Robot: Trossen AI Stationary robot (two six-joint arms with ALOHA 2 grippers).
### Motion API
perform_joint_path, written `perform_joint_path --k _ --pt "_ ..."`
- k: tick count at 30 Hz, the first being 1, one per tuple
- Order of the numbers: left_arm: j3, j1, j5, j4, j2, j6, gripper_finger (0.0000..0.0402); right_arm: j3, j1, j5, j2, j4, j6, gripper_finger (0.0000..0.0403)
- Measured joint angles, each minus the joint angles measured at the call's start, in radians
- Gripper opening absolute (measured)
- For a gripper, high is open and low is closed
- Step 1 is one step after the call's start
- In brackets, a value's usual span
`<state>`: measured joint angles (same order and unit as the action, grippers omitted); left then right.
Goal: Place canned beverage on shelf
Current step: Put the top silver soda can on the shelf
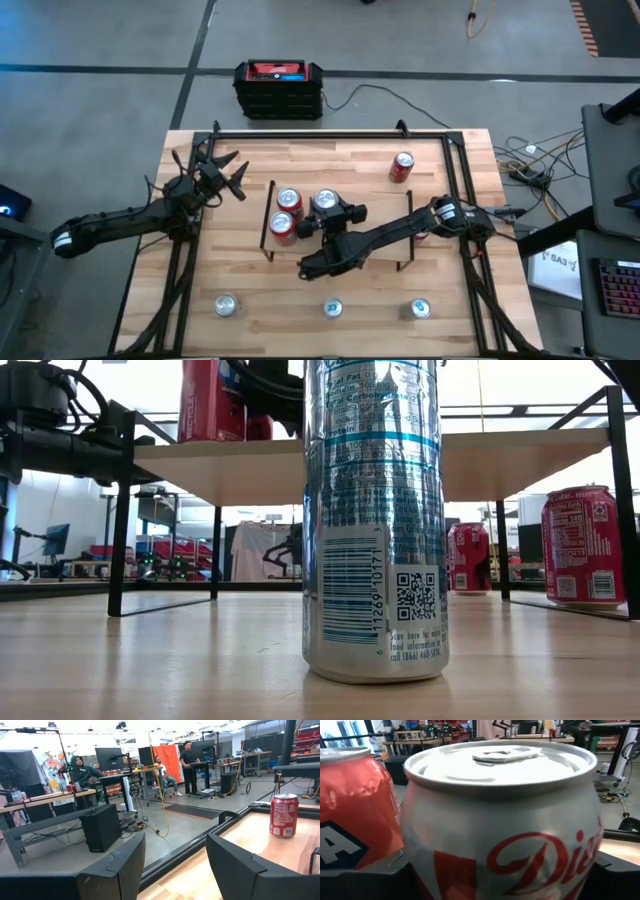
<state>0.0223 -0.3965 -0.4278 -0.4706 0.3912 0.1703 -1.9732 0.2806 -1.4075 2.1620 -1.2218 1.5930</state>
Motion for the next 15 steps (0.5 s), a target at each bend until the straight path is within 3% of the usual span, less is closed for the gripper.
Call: perform_joint_path --k 15 --pt "0.000 0.000 0.000 0.000 0.000 0.000 0.0195 -0.001 0.003 -0.004 0.000 0.012 0.003 0.0334"
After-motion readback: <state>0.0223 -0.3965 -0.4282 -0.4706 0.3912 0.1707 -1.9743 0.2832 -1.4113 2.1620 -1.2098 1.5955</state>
